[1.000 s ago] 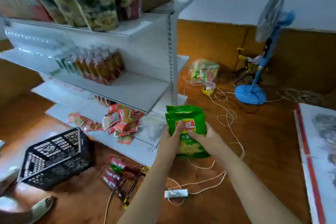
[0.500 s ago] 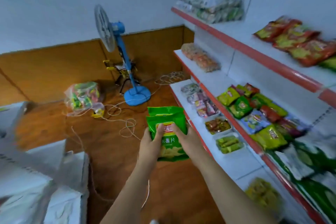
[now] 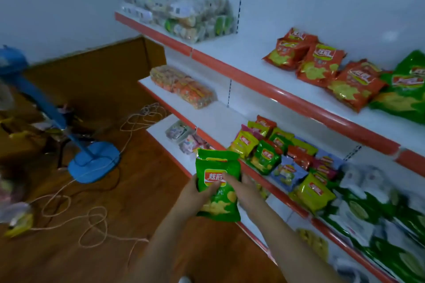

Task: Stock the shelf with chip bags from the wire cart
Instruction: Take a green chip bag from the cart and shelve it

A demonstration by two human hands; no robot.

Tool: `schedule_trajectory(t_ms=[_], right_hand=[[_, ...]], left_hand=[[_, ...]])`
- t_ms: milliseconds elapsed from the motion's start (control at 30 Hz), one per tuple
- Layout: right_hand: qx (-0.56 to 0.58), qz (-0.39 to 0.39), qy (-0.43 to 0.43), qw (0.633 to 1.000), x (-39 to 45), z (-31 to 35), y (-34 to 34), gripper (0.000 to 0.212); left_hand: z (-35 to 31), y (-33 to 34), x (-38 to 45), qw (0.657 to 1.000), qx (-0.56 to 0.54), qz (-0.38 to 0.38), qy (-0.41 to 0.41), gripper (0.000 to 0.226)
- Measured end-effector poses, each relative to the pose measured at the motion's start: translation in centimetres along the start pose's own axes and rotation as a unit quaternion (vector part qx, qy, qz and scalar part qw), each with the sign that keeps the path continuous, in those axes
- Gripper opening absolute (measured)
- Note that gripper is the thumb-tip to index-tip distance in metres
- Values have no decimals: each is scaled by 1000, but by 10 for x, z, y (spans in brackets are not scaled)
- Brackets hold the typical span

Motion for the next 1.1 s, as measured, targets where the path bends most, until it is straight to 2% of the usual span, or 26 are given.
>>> schedule_trajectory(t_ms=[67, 167, 233, 367, 533, 633, 700, 767, 833, 900, 1000, 1100], right_hand=[[3, 5, 2, 1000, 30, 10, 10, 59], [2, -6, 2, 1000, 70, 22, 16, 49], [-4, -20, 15, 1000, 88, 33, 15, 46], [-11, -34, 30, 999, 144, 49, 8, 28], [-44, -48, 45, 997, 231, 55, 11, 38], [-57, -54, 50, 996, 274, 57, 20, 32], [-81, -56, 38, 994, 297, 65, 25, 27], [-100, -70, 29, 992, 319, 71, 24, 35], [-128, -101, 24, 986, 340, 68, 15, 47], [-186, -141, 13, 972, 357, 60, 2, 52], [-273, -213, -35, 937, 382, 46, -16, 52], [-297, -287, -89, 906, 400, 34, -27, 48]], left_hand=[[-10, -5, 39, 999, 10, 41, -14, 42], [-21, 2, 93, 995, 15, 100, -21, 28], [-23, 11, 123, 992, 10, 118, -37, 29], [-28, 30, 189, 988, -1, 143, -49, 40], [-35, 43, 272, 987, 11, 151, -59, 48], [-34, 41, 319, 987, 43, 143, -64, 53], [-38, 39, 347, 986, 72, 138, -54, 43], [-45, 40, 377, 985, 100, 137, -30, 32], [-45, 43, 410, 983, 129, 129, -5, 36], [-34, 49, 445, 979, 166, 122, 9, 55], [-21, 69, 498, 972, 190, 134, 38, 68], [-9, 100, 551, 961, 222, 144, 77, 70]])
Point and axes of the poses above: each hand's wrist, its own x-axis towards the middle knuckle, its own y-axis out of the palm, z = x × y, the point moved 9 cm from there along x, towards the middle knuckle, and after that the axes turned 7 degrees about -z, right-handed, at the moved point
